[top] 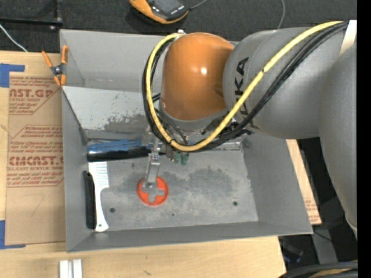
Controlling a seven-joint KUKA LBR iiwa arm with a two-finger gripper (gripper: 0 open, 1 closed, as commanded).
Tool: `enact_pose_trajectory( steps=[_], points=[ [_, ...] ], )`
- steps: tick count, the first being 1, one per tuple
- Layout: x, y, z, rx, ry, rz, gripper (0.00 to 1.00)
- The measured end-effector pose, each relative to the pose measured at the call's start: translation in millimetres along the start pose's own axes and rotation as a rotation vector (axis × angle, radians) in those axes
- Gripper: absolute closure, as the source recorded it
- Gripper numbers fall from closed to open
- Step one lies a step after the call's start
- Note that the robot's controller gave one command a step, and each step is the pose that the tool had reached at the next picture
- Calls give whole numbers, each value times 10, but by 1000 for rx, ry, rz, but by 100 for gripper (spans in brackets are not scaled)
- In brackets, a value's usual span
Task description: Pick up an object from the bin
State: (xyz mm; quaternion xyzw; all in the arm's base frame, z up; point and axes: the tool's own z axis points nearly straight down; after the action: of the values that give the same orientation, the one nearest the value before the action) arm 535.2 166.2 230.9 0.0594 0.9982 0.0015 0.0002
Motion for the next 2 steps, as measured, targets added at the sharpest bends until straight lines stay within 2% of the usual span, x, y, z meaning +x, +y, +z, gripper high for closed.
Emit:
enact_pose_trajectory(
  steps=[1,2],
  points=[
    [240,-457,846,-1,-7,-4,0],
    [349,-420,1291,0,4,-95,0]
  ],
)
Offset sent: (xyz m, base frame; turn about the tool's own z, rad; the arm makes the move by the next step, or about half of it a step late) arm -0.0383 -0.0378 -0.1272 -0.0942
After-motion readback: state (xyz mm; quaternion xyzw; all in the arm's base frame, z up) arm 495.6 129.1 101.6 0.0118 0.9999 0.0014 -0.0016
